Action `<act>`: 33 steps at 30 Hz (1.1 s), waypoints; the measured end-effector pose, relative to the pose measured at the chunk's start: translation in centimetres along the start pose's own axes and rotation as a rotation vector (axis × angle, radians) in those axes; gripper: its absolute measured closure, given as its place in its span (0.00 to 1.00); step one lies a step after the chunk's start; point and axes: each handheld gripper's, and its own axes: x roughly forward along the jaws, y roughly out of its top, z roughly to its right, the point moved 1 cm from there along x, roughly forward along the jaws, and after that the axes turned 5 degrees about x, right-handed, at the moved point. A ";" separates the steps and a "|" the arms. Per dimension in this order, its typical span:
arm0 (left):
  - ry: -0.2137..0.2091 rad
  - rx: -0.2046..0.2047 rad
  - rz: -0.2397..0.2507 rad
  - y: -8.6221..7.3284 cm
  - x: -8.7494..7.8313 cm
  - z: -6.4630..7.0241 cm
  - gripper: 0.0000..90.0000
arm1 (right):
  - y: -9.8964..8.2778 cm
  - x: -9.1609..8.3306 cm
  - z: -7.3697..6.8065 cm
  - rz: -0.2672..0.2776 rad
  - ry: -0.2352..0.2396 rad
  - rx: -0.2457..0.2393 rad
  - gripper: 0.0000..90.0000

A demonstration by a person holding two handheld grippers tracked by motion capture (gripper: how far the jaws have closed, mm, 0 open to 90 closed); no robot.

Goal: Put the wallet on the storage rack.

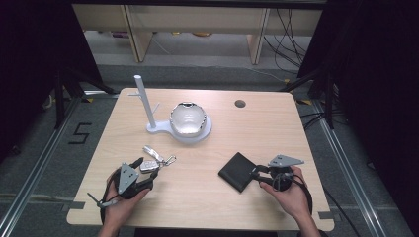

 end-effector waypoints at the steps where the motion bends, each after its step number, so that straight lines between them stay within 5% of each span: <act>1: 0.000 0.000 0.000 0.0 0.0 0.0 0.37 | 0.3 0.1 -0.2 -0.017 -0.001 -0.046 0.67; 3: 0.000 0.009 -0.013 0.0 0.1 0.1 0.37 | 0.7 0.1 -0.6 -0.031 -0.002 -0.065 0.68; 4: 0.000 0.014 -0.018 0.1 0.1 0.1 0.37 | 1.4 0.0 -1.4 -0.092 0.000 -0.052 0.68; 6: 0.002 0.017 -0.020 0.1 0.1 0.1 0.37 | 1.7 0.2 -1.7 -0.101 -0.006 -0.061 0.68; 7: 0.005 0.012 -0.017 0.0 0.0 0.1 0.37 | 2.3 0.2 -2.1 -0.166 -0.006 -0.097 0.69; 12: 0.007 -0.006 -0.008 0.0 0.0 0.0 0.37 | 2.9 0.9 -2.8 -0.241 -0.007 -0.107 0.70; 15: -0.004 -0.006 -0.009 0.0 0.1 -0.1 0.37 | 3.7 1.3 -3.7 -0.338 0.000 -0.118 0.70; 27: -0.001 0.003 -0.021 0.1 0.1 0.0 0.37 | 5.3 3.9 -5.7 -0.446 0.017 -0.218 0.68; 33: 0.000 0.002 -0.009 0.0 0.1 0.0 0.37 | 5.6 5.4 -5.8 -0.510 -0.022 -0.256 0.63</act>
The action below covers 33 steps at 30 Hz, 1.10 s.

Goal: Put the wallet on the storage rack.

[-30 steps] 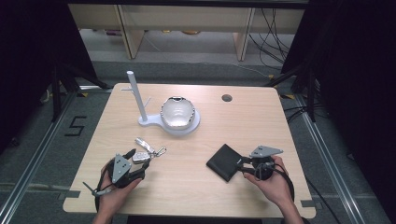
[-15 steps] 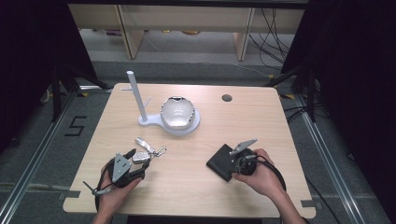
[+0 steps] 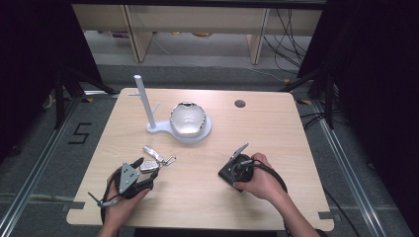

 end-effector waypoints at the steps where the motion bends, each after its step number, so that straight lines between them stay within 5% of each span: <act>1: 0.001 0.001 -0.003 0.0 0.0 0.0 0.37 | 0.0 0.1 0.0 -0.011 -0.013 -0.014 0.62; 12: 0.000 0.006 0.000 0.0 0.0 0.1 0.37 | 0.4 1.2 -1.0 -0.058 -0.049 -0.021 0.53; 19: -0.002 0.012 0.003 0.0 0.0 0.2 0.37 | 0.9 1.9 -2.8 -0.106 -0.199 -0.043 0.58; 22: -0.003 0.013 0.003 0.0 -0.1 0.2 0.37 | 0.9 2.0 -2.7 -0.099 -0.207 -0.018 0.60; 26: -0.004 0.012 -0.001 0.0 -0.1 0.1 0.37 | 0.8 1.9 -2.6 -0.096 -0.199 -0.042 0.63; 33: -0.003 0.012 0.005 0.0 -0.1 0.2 0.37 | 0.9 1.5 -2.2 -0.097 -0.154 -0.021 0.80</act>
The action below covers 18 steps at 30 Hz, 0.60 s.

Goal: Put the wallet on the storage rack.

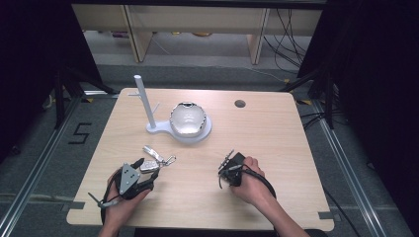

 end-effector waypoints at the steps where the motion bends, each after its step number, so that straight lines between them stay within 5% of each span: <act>1: 0.000 0.000 0.000 0.0 0.0 0.0 0.37 | 0.0 0.0 0.1 0.001 0.005 -0.002 0.81; 4: -0.001 -0.003 -0.004 0.0 -0.1 0.0 0.37 | -0.1 0.0 0.7 0.014 0.011 -0.042 0.85; 7: 0.000 -0.003 0.000 0.0 -0.1 0.0 0.37 | -0.2 -0.4 1.0 0.018 0.069 -0.019 0.89; 11: -0.002 -0.002 -0.004 0.0 0.0 -0.1 0.37 | -0.4 -1.4 1.6 0.031 0.074 -0.019 0.91; 15: 0.002 0.004 -0.008 0.0 -0.1 0.0 0.37 | -0.3 -4.2 2.6 0.078 0.086 -0.013 0.91; 18: -0.001 0.007 0.000 0.0 0.0 0.0 0.37 | -0.3 -6.3 3.9 0.114 0.047 -0.018 0.92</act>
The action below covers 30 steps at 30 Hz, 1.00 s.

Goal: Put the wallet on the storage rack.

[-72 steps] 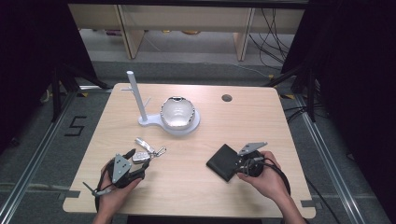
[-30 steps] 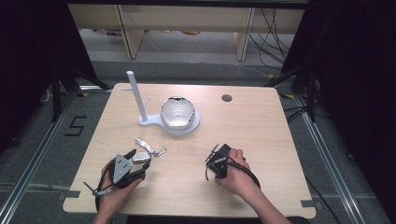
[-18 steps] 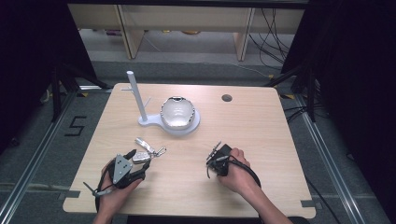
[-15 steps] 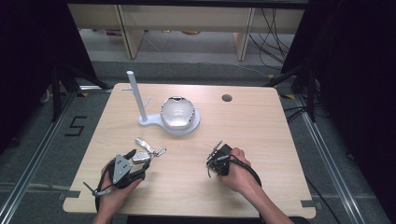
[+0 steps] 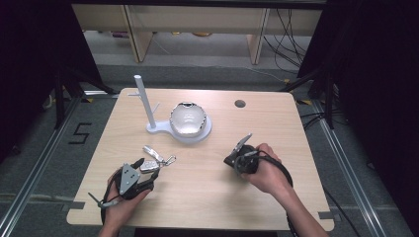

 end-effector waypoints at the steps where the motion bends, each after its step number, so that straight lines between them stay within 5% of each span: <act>1: 0.000 0.000 -0.001 0.0 0.0 0.0 0.37 | 0.2 -0.9 0.7 0.009 -0.002 0.013 0.92; 9: 0.001 -0.010 0.000 0.0 0.0 0.0 0.37 | 1.0 -2.9 3.4 0.028 0.002 0.044 0.92; 16: 0.000 -0.003 -0.001 0.0 0.0 0.0 0.37 | 2.2 -3.8 5.7 0.065 0.135 0.070 0.92; 22: -0.003 -0.010 -0.006 0.0 -0.1 -0.1 0.37 | 3.5 -3.9 6.1 0.100 0.226 0.120 0.92; 30: -0.004 -0.009 -0.007 0.0 -0.1 -0.1 0.37 | 4.9 -3.9 6.0 0.128 0.249 0.105 0.92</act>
